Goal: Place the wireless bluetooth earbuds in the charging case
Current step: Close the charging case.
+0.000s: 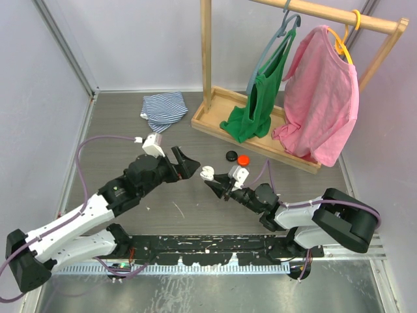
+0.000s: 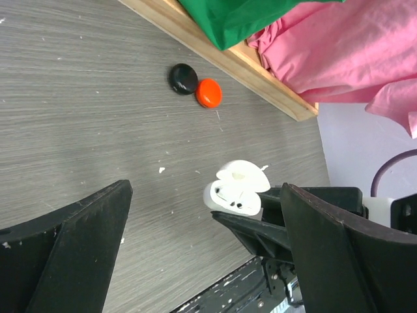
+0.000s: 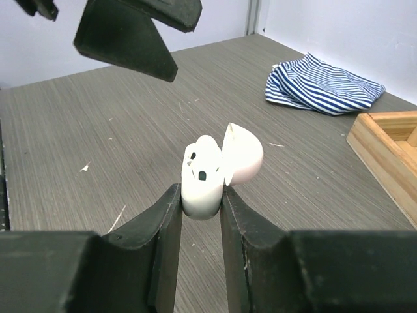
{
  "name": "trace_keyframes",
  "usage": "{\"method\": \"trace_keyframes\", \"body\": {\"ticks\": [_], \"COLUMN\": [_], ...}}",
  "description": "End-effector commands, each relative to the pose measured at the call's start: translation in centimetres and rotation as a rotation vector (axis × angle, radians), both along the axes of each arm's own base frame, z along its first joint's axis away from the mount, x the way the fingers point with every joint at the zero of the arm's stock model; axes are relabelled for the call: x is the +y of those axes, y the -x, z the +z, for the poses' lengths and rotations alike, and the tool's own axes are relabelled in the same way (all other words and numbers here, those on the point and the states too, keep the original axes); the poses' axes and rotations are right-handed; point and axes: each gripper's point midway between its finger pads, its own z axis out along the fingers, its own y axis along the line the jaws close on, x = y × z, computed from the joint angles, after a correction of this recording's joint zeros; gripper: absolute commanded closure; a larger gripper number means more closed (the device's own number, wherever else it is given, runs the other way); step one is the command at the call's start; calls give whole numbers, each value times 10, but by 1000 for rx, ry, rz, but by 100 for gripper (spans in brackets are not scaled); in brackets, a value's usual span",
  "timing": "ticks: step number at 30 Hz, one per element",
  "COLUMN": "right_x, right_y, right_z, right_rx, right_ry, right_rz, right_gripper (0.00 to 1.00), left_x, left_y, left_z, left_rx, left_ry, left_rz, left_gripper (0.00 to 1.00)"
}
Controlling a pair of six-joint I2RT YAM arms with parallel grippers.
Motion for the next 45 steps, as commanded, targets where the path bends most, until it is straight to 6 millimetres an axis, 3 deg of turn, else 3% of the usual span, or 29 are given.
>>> {"method": "trace_keyframes", "body": {"ticks": [1, 5, 12, 23, 29, 36, 45], "right_x": [10, 18, 31, 37, 30, 24, 24], "right_y": [6, 12, 23, 30, 29, 27, 27], "right_z": [43, 51, 78, 101, 114, 111, 104], "right_rx": [-63, -58, -77, -47, -9, 41, 68], "right_ry": [-103, -102, -114, -183, -270, -329, -320], "right_rz": [61, 127, 243, 356, 409, 446, 458], "right_gripper": [99, 99, 99, 99, 99, 99, 99], "left_x": [2, 8, -1, -17, -24, -28, -28], "left_y": [11, 13, 16, 26, 27, 33, 40], "left_z": [28, 36, 54, 76, 80, 89, 108], "left_rx": [-42, -21, 38, 26, 17, 3, -60], "left_ry": [5, 50, 213, 331, 390, 458, 500], "left_rz": [-151, -214, -384, -506, -546, -605, -652], "left_gripper": [2, 2, 2, 1, 10, 19, 23]}}
